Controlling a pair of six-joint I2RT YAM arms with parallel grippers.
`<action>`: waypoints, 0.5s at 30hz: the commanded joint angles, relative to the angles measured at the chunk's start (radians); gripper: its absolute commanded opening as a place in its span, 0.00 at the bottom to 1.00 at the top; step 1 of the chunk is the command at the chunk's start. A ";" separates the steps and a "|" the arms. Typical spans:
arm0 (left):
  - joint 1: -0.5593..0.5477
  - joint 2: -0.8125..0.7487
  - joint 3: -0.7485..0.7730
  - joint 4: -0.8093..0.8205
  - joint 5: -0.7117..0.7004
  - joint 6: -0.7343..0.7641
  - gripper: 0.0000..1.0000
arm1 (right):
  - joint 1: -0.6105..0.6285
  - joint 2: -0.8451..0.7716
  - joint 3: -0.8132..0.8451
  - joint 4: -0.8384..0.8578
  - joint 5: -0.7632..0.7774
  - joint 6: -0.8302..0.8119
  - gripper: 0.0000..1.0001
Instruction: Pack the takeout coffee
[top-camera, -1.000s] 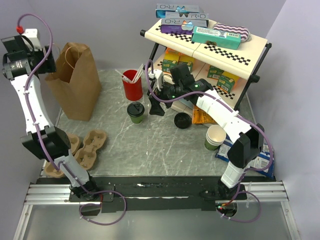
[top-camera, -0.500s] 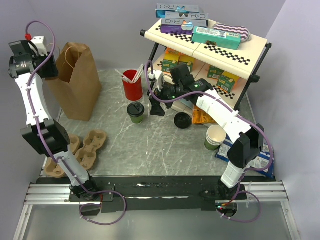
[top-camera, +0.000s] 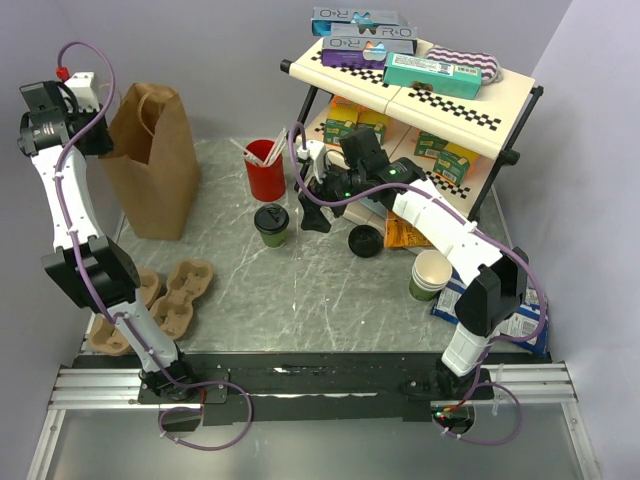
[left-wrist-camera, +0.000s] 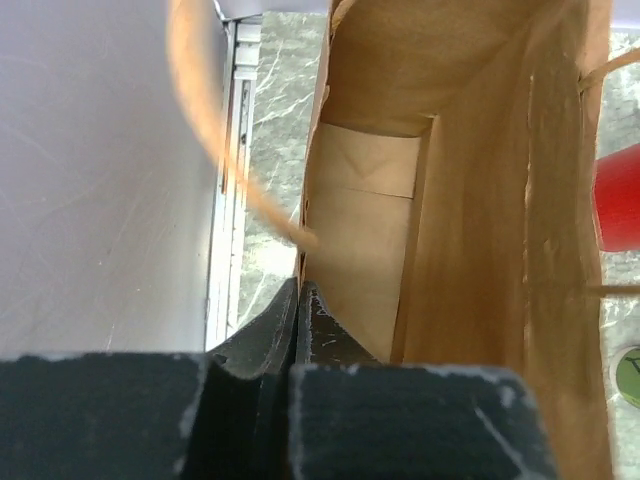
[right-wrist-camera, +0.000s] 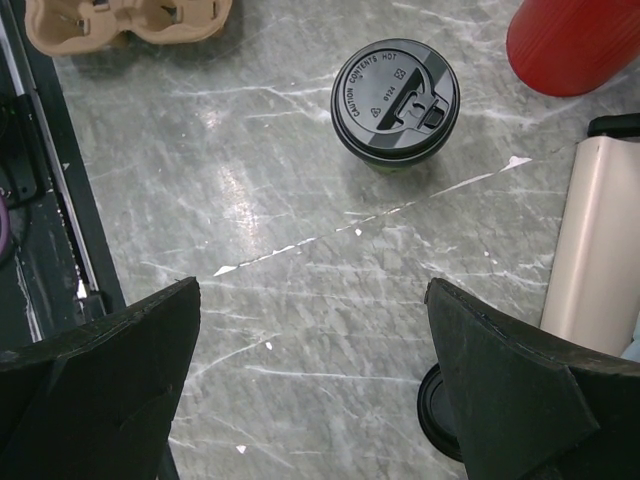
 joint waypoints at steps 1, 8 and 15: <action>0.003 -0.107 0.000 0.080 0.059 0.013 0.01 | -0.006 -0.032 0.002 0.008 0.001 -0.008 1.00; 0.003 -0.287 -0.037 0.176 0.152 -0.019 0.01 | -0.006 -0.046 0.012 0.013 0.017 -0.017 1.00; 0.003 -0.428 -0.040 0.144 0.332 -0.033 0.01 | -0.014 -0.079 0.008 0.016 0.027 -0.007 1.00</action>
